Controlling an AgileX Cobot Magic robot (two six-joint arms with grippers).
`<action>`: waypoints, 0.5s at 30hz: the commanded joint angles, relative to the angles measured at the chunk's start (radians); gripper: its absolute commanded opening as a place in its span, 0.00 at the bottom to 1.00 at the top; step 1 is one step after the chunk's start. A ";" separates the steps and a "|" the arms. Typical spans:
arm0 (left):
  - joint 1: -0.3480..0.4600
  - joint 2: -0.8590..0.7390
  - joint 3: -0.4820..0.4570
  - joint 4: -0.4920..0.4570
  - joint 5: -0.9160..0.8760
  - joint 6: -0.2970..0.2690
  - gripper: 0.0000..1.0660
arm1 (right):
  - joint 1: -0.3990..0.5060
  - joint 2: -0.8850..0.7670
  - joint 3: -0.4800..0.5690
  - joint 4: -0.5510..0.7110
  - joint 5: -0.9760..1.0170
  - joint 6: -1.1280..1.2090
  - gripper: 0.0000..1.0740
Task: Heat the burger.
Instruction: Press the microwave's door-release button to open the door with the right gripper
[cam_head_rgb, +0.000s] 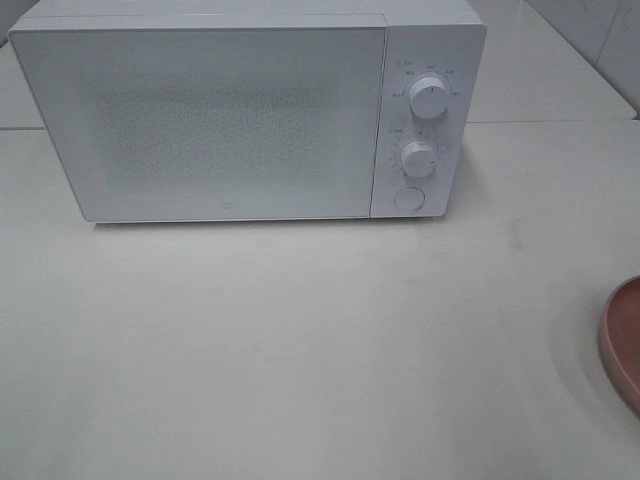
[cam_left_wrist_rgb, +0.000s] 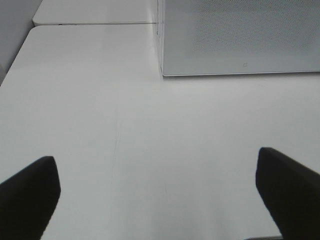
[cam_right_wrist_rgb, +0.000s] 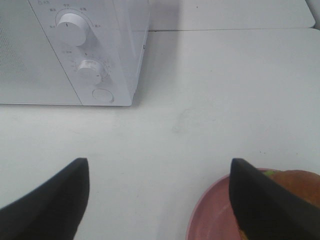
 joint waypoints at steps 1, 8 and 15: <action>0.003 -0.023 0.001 -0.010 -0.009 -0.001 0.94 | -0.005 0.038 -0.010 0.003 -0.056 -0.007 0.70; 0.003 -0.023 0.001 -0.010 -0.009 -0.001 0.94 | -0.005 0.179 -0.010 0.003 -0.200 -0.006 0.70; 0.003 -0.023 0.001 -0.010 -0.009 -0.001 0.94 | -0.005 0.304 -0.010 0.003 -0.331 -0.004 0.70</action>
